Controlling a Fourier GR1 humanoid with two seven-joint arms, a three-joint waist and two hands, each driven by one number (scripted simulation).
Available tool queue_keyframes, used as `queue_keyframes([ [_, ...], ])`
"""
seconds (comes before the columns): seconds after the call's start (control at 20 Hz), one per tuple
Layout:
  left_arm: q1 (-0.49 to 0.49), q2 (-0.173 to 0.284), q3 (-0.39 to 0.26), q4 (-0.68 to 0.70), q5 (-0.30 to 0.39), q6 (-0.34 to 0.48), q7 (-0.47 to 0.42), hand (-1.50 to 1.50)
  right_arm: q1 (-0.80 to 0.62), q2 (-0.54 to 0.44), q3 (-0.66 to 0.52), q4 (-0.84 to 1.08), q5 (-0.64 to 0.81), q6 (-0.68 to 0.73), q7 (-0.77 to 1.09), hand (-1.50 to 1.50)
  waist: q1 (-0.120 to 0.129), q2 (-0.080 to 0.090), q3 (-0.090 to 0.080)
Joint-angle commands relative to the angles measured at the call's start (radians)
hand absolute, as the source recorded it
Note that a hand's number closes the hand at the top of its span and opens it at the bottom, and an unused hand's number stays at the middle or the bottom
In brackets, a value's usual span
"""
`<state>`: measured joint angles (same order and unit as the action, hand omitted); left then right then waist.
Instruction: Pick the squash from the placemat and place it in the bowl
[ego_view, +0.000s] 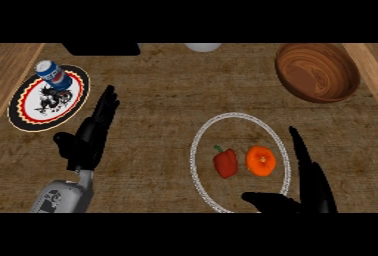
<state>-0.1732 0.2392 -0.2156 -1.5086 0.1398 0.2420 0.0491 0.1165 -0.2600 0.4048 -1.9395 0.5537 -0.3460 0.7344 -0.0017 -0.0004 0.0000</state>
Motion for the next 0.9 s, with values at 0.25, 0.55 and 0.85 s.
queue_keyframes([
  [0.25,0.041,-0.036,0.035,-0.002,-0.034,-0.043,-0.035,0.00,0.041,0.029,-0.089,-0.009,-0.145,0.000,-0.207,-1.50,0.000,0.000,0.000],
  [0.55,-0.010,-0.066,0.068,0.006,-0.066,-0.072,0.033,0.00,0.049,0.117,-0.053,0.021,-0.106,-0.010,-0.206,-1.50,0.000,0.000,0.000],
  [0.85,0.014,-0.065,0.091,-0.049,-0.087,-0.104,0.043,0.00,0.009,0.159,-0.104,0.156,-0.166,-0.013,-0.301,-1.50,0.002,0.000,0.000],
])
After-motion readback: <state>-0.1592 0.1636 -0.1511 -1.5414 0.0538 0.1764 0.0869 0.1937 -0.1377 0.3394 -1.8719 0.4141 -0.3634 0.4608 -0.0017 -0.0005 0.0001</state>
